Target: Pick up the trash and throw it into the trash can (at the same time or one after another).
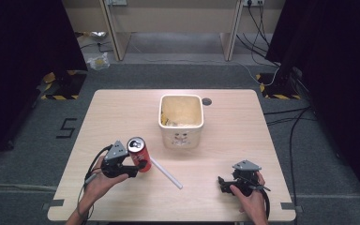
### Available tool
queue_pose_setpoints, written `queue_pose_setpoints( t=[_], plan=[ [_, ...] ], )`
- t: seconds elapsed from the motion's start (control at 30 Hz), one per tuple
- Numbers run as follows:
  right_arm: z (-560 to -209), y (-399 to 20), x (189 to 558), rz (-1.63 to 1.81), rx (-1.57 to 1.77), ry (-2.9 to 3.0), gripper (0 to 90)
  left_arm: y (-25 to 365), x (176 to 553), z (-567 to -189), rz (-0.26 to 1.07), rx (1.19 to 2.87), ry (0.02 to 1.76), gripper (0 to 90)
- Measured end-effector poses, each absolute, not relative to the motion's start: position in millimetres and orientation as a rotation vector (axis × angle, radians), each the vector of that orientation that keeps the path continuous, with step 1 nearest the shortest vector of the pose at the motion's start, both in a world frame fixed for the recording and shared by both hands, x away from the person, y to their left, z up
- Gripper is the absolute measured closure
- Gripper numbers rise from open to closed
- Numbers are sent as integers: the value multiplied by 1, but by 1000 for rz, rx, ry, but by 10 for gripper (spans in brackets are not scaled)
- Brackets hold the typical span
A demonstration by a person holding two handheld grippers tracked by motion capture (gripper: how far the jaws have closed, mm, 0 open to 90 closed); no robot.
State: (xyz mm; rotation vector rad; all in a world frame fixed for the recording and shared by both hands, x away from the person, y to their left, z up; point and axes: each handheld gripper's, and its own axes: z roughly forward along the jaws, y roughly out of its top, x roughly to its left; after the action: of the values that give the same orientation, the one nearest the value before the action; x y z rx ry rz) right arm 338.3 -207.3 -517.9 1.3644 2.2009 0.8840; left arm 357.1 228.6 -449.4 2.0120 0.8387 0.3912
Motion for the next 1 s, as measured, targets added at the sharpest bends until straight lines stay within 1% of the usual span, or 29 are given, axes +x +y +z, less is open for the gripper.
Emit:
queue_pose_setpoints(
  t=[0.37,1.0],
  plan=[
    [-518,-207,338,884,1364,2201,2,238,368,-435,393,2002,862,340],
    [-518,-207,338,884,1364,2201,2,233,390,-407,419,1979,852,340]
  ],
)
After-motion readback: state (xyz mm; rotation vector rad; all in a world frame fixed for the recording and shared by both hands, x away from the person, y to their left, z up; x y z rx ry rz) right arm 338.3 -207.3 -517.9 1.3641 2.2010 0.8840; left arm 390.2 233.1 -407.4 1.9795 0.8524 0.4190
